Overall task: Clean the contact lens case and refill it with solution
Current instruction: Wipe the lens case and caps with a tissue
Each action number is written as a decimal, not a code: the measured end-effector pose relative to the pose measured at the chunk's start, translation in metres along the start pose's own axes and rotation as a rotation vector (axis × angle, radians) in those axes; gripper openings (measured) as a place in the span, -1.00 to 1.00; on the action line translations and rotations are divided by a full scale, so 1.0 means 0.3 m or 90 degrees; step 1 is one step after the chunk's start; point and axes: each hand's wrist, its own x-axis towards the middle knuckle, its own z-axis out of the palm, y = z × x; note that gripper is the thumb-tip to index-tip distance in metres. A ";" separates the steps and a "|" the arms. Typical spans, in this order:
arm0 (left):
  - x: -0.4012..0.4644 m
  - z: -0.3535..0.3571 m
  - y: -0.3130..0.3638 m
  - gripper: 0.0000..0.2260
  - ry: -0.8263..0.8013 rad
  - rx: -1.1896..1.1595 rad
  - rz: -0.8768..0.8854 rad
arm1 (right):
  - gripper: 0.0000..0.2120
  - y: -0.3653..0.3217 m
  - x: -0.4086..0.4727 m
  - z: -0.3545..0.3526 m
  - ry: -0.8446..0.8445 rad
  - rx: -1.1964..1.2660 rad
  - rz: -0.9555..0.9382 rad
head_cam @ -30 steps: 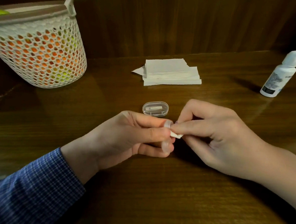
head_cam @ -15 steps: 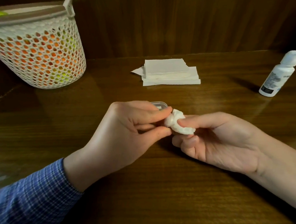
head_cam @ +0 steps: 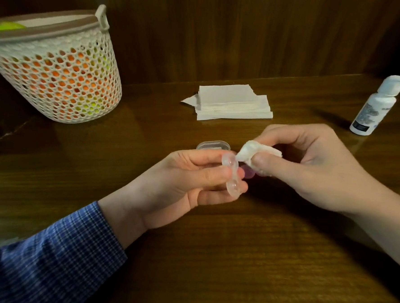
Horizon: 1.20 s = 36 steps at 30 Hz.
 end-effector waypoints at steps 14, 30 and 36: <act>0.025 -0.013 -0.019 -0.62 0.033 -0.066 0.013 | -0.86 0.010 -0.012 0.058 -0.005 -0.031 0.010; 0.020 0.010 -0.019 -0.57 0.069 -0.032 0.081 | -0.90 -0.015 -0.006 0.058 0.036 0.069 0.041; 0.004 0.033 -0.023 -0.77 0.254 0.277 0.336 | -0.84 -0.008 0.013 0.073 -0.020 0.320 0.274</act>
